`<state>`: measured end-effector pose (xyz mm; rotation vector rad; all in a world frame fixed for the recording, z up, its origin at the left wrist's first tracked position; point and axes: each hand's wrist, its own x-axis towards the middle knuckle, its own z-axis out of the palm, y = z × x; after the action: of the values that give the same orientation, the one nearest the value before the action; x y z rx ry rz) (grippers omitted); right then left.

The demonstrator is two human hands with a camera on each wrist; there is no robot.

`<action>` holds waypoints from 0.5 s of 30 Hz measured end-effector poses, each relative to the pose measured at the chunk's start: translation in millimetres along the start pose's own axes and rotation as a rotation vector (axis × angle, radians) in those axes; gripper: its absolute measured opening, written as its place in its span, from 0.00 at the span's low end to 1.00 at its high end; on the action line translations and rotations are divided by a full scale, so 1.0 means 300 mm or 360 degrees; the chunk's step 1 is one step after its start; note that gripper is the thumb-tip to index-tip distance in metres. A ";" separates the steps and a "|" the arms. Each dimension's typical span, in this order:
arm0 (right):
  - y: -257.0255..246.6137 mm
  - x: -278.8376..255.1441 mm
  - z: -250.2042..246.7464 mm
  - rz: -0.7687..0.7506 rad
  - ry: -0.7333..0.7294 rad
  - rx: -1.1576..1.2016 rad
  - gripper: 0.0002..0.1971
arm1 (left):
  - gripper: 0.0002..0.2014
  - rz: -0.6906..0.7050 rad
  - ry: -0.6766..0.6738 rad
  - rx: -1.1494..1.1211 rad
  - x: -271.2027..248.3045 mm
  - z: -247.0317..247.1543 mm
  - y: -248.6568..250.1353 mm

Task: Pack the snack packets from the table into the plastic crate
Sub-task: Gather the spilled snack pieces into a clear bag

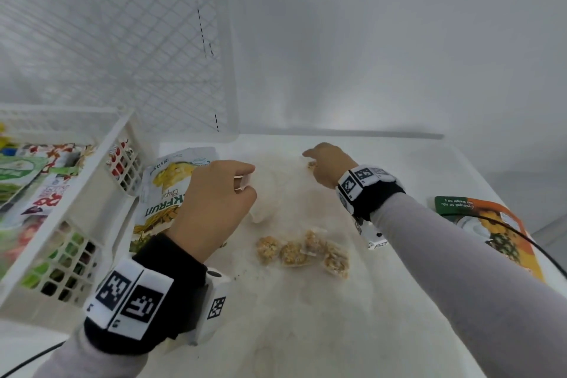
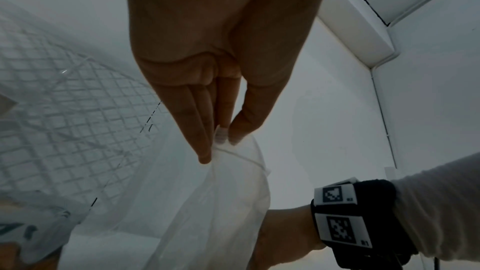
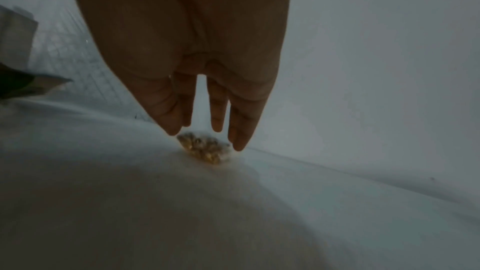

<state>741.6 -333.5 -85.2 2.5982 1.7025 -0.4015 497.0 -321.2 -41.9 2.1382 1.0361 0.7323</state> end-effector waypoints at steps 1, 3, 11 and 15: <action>0.005 0.005 0.009 -0.0022 -0.0065 -0.0059 0.25 | 0.16 0.0003 0.0003 -0.0001 0.001 0.001 0.000; 0.014 0.010 0.027 -0.0070 -0.0083 -0.0151 0.24 | 0.16 -0.0001 0.0013 -0.0008 0.003 0.004 0.000; -0.005 -0.057 0.005 0.0041 0.0160 -0.0261 0.11 | 0.16 -0.0031 0.0013 0.0000 0.005 0.010 0.010; -0.038 -0.124 -0.069 -0.0006 0.0679 0.0598 0.06 | 0.17 -0.0020 -0.0011 0.0001 0.005 0.002 0.012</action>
<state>721.5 -359.4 -55.6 3.1367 1.9071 -0.1877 499.9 -322.0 -39.3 2.1315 1.0457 0.7180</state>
